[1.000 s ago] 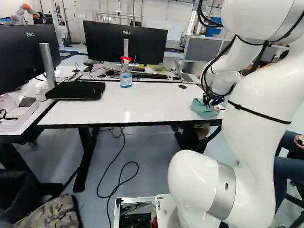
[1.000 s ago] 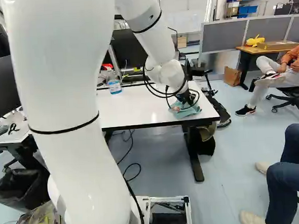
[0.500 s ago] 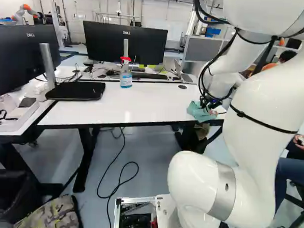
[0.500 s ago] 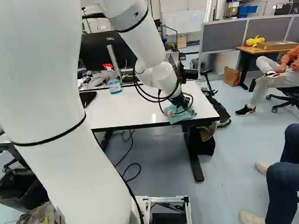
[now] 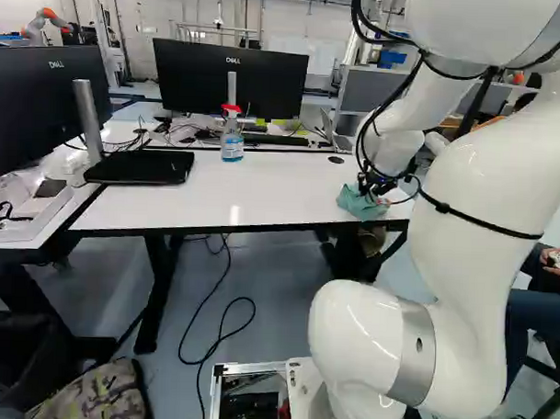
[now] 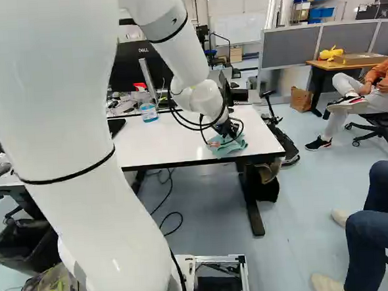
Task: Clean the table with the green towel
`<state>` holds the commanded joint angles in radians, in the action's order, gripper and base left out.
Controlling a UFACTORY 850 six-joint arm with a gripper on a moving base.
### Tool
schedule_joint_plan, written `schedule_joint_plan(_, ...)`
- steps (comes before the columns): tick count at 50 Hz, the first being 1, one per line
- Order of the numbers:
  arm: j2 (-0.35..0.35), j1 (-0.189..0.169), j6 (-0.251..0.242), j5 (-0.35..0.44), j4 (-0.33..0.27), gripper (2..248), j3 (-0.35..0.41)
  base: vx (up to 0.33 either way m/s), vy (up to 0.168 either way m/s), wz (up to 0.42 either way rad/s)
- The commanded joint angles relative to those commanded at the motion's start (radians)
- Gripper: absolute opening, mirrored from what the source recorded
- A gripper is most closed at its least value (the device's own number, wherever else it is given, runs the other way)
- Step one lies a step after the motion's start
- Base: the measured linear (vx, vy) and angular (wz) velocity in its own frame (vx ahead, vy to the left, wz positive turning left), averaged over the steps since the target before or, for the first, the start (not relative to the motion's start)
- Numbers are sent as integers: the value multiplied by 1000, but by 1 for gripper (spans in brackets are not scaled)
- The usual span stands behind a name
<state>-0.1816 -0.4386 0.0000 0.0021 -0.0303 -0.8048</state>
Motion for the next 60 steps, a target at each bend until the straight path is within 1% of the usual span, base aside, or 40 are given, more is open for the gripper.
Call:
schedule_joint_plan(19,-78,26,0,0,0,43,-92,0,0,0)
schedule_joint_plan(30,-126,30,0,0,0,43,-149,0,0,0)
schedule_joint_plan(40,-161,16,0,0,0,43,-193,0,0,0)
schedule_joint_plan(60,-205,-35,0,0,0,43,-248,0,0,0)
